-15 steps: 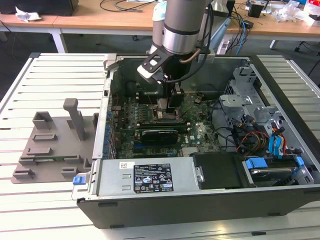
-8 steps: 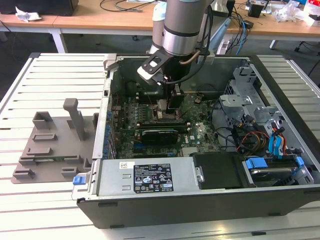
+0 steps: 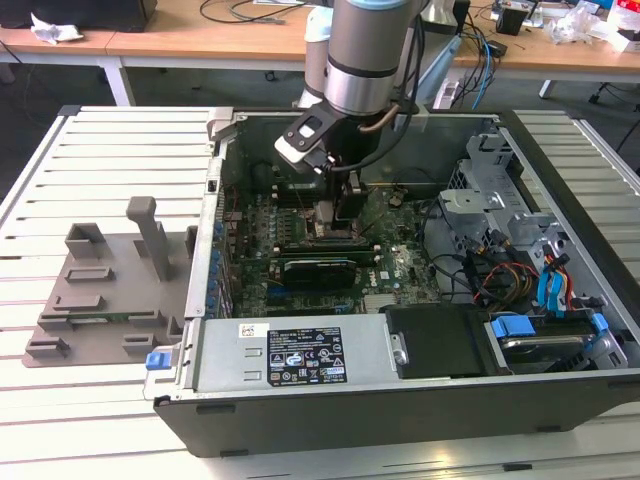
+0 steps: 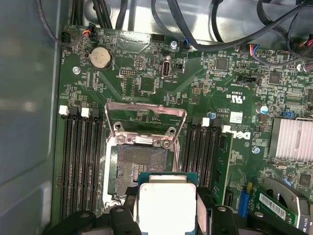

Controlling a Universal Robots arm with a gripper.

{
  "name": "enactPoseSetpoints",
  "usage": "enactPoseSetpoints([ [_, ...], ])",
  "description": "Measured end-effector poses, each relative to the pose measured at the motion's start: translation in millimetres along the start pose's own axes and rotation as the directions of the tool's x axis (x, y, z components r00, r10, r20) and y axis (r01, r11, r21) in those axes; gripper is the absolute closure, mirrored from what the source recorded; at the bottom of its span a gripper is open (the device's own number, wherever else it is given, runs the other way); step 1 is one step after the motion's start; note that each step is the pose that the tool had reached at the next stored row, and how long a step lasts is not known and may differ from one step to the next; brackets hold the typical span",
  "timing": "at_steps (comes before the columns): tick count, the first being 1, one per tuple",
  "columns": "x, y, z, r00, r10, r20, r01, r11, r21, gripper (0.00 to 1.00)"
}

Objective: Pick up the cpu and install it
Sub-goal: 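Place the cpu into insertion slot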

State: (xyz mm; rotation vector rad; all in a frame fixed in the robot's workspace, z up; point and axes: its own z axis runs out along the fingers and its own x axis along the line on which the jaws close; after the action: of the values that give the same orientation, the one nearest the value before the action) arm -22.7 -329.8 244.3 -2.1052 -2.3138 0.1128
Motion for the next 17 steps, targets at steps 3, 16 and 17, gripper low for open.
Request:
enactPoseSetpoints([
  [3, 0.1, 0.2, 2.6, 1.0, 0.0, 0.0, 0.0, 1.0, 0.0, 0.45],
  [16, 1.6, 0.9, 12.1, 0.9996, 0.03, -0.0008, -0.03, 0.9996, 0.0013, 0.45],
  [17, 2.1, 1.1, 13.0, 0.9995, 0.03, -0.0008, -0.03, 0.9995, 0.0014, 0.45],
])
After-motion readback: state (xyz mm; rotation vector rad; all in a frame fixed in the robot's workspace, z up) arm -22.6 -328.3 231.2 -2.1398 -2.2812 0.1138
